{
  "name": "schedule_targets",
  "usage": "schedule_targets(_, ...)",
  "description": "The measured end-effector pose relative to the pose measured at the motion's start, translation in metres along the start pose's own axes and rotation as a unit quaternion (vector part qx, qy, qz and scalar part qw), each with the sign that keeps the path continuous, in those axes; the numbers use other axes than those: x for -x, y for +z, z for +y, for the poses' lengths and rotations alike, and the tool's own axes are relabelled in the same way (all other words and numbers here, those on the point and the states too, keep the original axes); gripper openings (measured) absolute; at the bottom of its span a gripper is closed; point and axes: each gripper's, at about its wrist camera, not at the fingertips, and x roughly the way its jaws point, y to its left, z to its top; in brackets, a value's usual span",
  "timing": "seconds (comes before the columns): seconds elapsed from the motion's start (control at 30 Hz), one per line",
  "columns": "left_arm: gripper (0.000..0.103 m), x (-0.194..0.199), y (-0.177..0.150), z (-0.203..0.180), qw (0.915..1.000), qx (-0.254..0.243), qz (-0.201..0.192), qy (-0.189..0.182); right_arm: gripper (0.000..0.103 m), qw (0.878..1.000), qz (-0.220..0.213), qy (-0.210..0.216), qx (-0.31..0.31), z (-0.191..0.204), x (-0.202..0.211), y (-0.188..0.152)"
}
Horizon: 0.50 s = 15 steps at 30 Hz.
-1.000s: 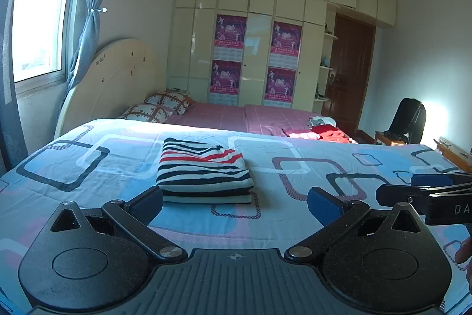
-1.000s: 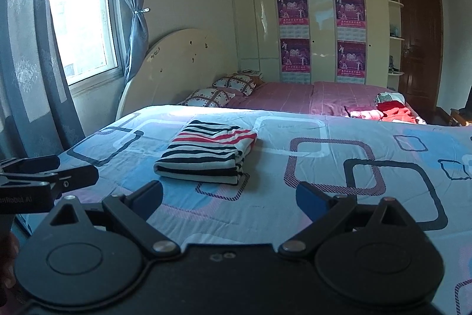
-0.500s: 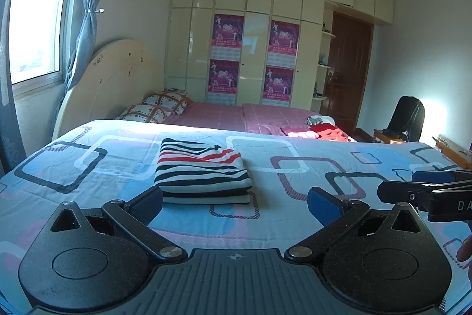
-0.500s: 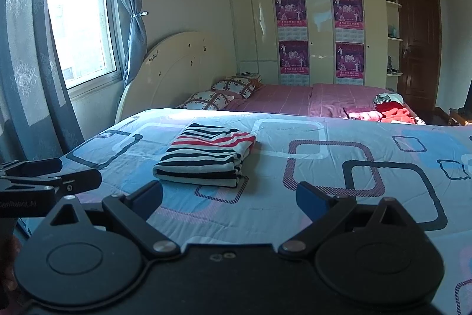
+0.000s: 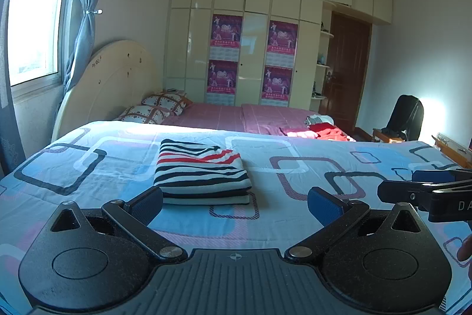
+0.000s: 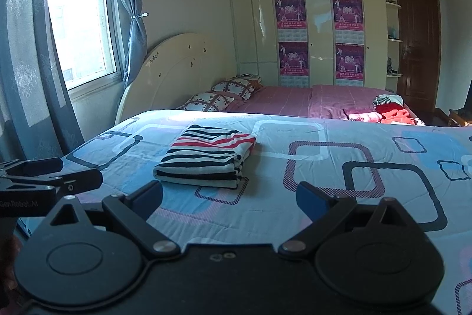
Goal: Fold small clothes
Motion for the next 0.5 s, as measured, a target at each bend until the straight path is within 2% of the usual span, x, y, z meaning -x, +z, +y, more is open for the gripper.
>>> schedule_targets(0.5,0.103,0.0025,0.0025,-0.0045,1.0,-0.004,-0.003,0.004,0.097,1.0,-0.003,0.004,0.002,-0.0034,-0.0001,0.001)
